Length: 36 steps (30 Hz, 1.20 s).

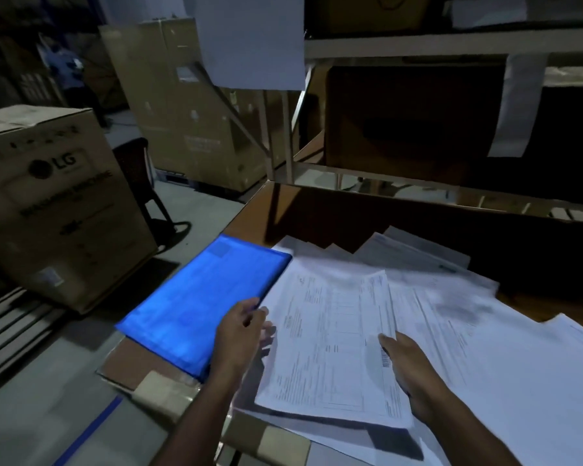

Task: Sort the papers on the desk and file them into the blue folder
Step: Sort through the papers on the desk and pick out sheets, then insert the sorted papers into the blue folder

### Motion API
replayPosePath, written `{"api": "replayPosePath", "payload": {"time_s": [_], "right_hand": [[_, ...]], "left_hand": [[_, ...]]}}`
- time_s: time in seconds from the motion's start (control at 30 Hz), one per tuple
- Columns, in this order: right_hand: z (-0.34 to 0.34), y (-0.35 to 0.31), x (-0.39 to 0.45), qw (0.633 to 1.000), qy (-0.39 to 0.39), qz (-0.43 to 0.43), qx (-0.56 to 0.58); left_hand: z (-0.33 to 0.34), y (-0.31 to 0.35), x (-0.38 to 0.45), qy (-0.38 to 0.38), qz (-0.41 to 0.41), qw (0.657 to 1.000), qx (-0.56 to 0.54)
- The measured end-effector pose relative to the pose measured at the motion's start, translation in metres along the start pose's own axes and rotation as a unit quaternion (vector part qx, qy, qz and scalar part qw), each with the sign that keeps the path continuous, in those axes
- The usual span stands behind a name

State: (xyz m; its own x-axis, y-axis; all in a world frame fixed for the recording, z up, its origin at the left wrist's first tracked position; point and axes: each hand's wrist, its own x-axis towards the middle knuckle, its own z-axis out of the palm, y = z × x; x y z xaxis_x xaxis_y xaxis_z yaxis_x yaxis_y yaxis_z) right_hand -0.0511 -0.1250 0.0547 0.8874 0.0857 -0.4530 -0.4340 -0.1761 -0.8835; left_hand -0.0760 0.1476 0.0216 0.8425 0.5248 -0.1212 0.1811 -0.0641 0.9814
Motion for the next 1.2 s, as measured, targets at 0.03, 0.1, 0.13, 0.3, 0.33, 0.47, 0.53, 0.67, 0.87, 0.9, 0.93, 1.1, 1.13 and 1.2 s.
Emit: {"api": "replayPosePath", "payload": {"time_s": [0.03,0.1,0.13,0.3,0.33,0.47,0.53,0.67,0.87,0.9,0.93,1.1,1.13,1.2], "right_hand": [[0.001,0.002,0.002,1.0,0.01,-0.002,-0.009],[0.004,0.003,0.003,0.999,0.026,-0.015,-0.021],[0.004,0.003,0.003,0.999,0.025,-0.019,-0.017],[0.006,-0.002,0.0,1.0,0.008,-0.017,-0.004],[0.007,-0.004,-0.003,1.0,0.001,-0.017,0.007],[0.009,-0.012,-0.011,0.999,-0.012,-0.009,0.035],[0.008,-0.015,-0.013,0.999,-0.023,-0.011,0.048],[0.008,-0.019,-0.011,0.999,-0.039,-0.006,0.022],[0.015,-0.019,0.001,0.994,-0.086,0.025,-0.06],[0.018,-0.02,0.003,0.994,-0.087,0.026,-0.066],[0.021,-0.021,0.006,0.993,-0.088,0.024,-0.072],[0.041,-0.029,0.013,0.995,-0.081,0.009,-0.06],[0.046,-0.03,0.013,0.996,-0.076,0.006,-0.047],[0.054,-0.033,0.013,0.998,-0.057,-0.007,-0.022]], "left_hand": [[-0.009,-0.003,0.002,0.037,0.036,0.998,0.041],[-0.026,-0.011,0.004,0.105,0.096,0.974,0.176],[-0.033,-0.015,0.004,0.132,0.114,0.956,0.235],[-0.052,-0.029,0.009,0.135,0.111,0.904,0.392],[-0.054,-0.032,0.011,0.137,0.11,0.901,0.397],[-0.061,-0.036,0.016,0.162,0.132,0.903,0.374],[-0.064,-0.032,0.018,0.184,0.148,0.907,0.349],[-0.07,-0.024,0.021,0.2,0.159,0.901,0.351],[-0.083,-0.036,0.032,0.134,0.155,0.869,0.451],[-0.084,-0.038,0.032,0.129,0.158,0.869,0.45],[-0.084,-0.038,0.03,0.12,0.17,0.874,0.44],[-0.078,-0.031,0.013,0.051,0.315,0.853,0.412],[-0.079,-0.035,0.014,0.062,0.322,0.853,0.405],[-0.083,-0.042,0.016,0.06,0.308,0.863,0.397]]}}
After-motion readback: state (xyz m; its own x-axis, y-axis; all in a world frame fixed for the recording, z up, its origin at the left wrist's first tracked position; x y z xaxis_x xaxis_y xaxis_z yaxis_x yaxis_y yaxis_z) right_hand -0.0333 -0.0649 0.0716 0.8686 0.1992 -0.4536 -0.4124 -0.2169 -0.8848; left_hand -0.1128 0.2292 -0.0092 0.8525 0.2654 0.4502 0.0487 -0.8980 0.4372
